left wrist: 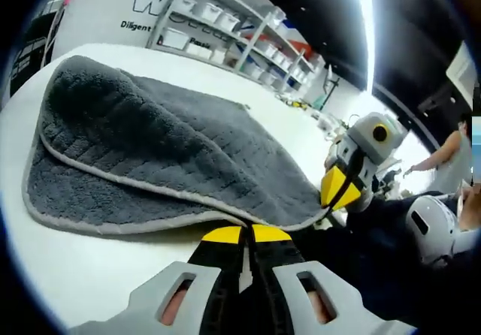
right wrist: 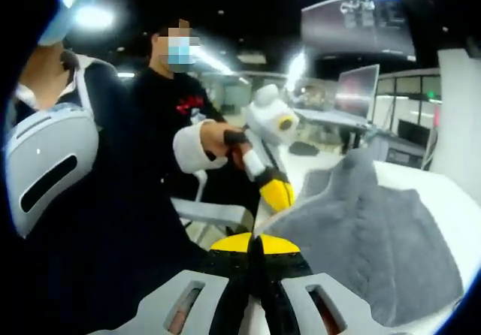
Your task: Open the folded towel by lifting each exposed corner and separating the folded layers until the towel lies flat within the target outline without major curled edges
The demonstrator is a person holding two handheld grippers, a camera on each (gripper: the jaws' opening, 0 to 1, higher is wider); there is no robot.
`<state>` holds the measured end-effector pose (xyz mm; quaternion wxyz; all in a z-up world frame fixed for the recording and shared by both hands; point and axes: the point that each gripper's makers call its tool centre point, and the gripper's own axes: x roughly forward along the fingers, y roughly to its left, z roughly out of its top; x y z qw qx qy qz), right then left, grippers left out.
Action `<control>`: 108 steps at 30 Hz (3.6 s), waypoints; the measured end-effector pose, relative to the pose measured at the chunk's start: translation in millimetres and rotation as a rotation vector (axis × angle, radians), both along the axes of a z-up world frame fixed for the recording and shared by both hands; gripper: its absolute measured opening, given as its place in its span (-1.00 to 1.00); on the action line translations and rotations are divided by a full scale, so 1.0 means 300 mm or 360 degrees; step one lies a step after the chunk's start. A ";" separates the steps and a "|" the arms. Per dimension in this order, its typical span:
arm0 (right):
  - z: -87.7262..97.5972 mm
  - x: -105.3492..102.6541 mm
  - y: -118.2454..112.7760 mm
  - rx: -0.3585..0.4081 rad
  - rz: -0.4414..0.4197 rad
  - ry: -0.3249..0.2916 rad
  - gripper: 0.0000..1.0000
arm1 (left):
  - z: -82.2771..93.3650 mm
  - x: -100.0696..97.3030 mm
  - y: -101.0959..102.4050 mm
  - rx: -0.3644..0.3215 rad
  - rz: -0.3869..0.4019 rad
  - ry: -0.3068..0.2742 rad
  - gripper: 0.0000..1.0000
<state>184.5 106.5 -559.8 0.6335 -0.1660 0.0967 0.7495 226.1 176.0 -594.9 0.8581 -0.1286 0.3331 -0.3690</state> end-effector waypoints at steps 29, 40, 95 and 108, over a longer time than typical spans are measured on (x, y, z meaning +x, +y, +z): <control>-0.096 -0.055 -0.057 -0.0159 0.0041 -0.0114 -1.00 | -0.003 -0.122 0.087 0.0233 -0.0221 0.0076 -0.97; -0.039 -0.052 -0.072 -0.0077 -0.0017 -0.0083 -1.00 | 0.082 0.032 0.291 0.0637 -0.0018 -0.0492 -0.62; 0.066 -0.054 -0.046 0.0151 -0.0119 0.0098 -1.00 | 0.108 0.105 0.461 0.1150 0.0010 -0.0884 -0.94; -0.067 -0.062 -0.058 -0.0094 -0.0095 0.0014 -1.00 | 0.017 0.056 0.455 0.1139 -0.0114 -0.0698 -0.93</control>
